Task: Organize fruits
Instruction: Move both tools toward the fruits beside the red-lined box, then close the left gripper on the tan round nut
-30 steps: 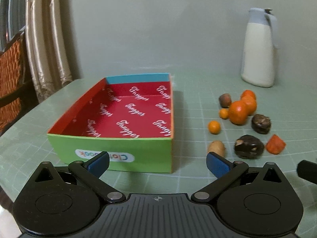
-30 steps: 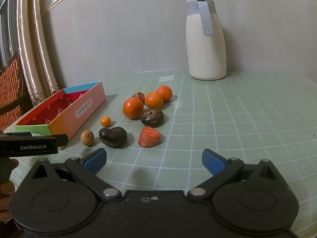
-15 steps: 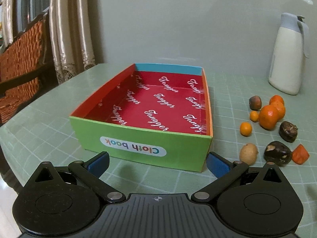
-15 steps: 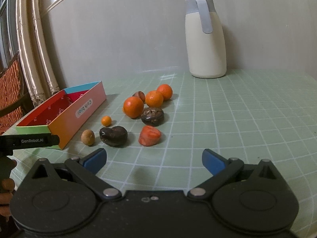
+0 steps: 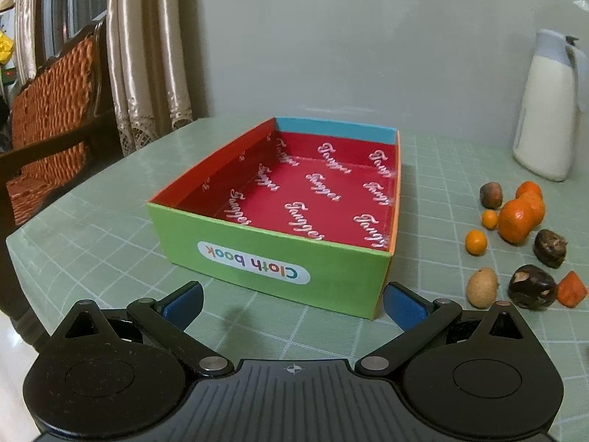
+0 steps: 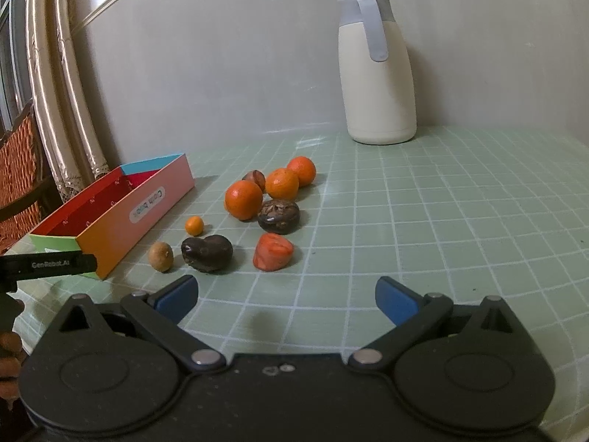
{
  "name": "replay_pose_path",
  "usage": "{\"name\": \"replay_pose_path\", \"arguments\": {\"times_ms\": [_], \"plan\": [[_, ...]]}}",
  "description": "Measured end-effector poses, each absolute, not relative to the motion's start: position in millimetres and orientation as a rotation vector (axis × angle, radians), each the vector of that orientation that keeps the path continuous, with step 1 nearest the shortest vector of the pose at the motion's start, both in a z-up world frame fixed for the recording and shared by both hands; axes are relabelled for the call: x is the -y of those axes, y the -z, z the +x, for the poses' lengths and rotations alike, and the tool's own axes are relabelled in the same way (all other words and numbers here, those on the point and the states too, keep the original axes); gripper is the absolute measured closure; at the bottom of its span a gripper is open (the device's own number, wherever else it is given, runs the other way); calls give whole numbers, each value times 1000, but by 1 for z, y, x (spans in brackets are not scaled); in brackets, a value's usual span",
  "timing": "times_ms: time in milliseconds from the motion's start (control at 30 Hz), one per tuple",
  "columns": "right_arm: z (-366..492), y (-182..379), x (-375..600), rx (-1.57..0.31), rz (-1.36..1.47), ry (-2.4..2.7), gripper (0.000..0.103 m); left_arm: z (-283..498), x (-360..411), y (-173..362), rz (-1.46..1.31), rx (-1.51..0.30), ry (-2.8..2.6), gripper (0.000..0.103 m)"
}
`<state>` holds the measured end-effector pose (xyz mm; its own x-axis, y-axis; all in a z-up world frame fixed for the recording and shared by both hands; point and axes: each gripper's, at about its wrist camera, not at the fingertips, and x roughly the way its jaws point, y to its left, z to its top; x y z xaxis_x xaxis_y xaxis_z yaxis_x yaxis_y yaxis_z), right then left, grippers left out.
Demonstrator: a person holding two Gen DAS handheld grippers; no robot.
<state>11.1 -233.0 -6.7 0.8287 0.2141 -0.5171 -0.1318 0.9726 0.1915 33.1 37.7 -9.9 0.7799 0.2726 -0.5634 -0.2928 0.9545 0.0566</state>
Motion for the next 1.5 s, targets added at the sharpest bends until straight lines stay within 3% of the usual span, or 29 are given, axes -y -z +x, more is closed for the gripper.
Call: {"name": "replay_pose_path", "arguments": {"times_ms": [400, 1500], "plan": [[11, 8, 252, -558, 223, -116, 0, 10, 22, 7, 158, -528, -19, 0], [15, 12, 265, -574, 304, -55, 0, 48, 42, 17, 156, -597, 44, 0]]}}
